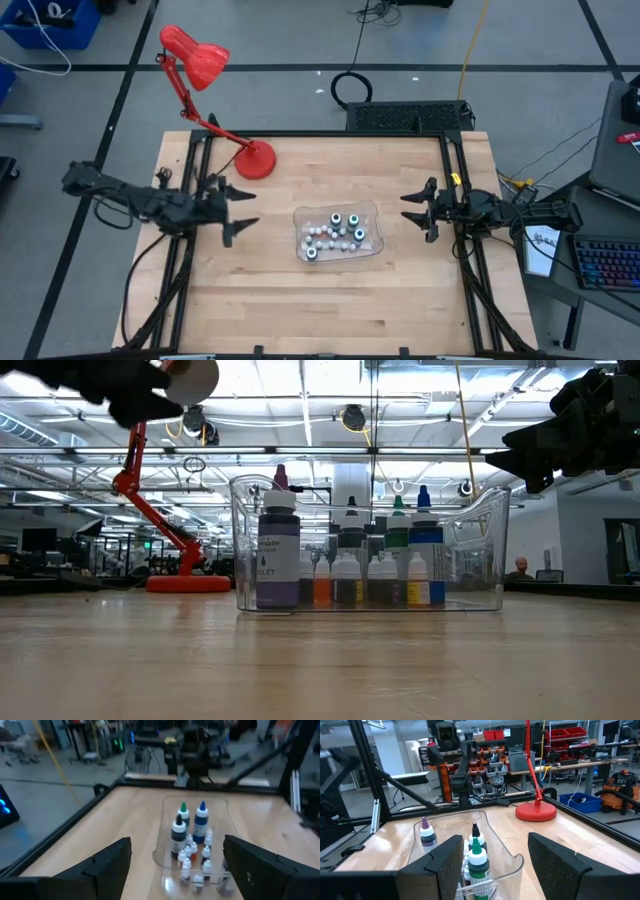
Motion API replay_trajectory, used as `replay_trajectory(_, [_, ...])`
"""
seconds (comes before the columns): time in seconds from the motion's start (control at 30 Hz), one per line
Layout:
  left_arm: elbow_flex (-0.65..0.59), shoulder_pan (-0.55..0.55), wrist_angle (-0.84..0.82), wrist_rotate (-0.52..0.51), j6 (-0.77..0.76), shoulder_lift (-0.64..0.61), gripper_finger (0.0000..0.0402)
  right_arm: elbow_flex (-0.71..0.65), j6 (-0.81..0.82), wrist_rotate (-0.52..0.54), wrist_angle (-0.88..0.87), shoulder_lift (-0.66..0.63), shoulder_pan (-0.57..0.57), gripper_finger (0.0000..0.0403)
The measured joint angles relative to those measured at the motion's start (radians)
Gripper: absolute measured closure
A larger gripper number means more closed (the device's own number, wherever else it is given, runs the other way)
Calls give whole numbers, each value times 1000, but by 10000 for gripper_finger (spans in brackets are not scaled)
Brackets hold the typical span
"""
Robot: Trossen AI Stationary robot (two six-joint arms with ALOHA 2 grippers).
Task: Pick & Place food coloring
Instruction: Return to Home Position
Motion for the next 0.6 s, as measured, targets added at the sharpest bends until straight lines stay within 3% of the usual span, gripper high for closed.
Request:
replay_trajectory(0.17, [-167, 22, 43, 3, 24, -243, 96, 0, 0, 0, 0, 0, 0, 193])
replay_trajectory(0.4, [-285, 45, 22, 27, 71, -513, 97, 0, 0, 0, 0, 0, 0, 193])
replay_trajectory(0.5, [-296, 44, -45, 39, 88, -599, 91, 0, 0, 0, 0, 0, 0, 193])
replay_trajectory(0.6, [-284, 47, -120, 27, 77, -594, 87, 0, 0, 0, 0, 0, 0, 193])
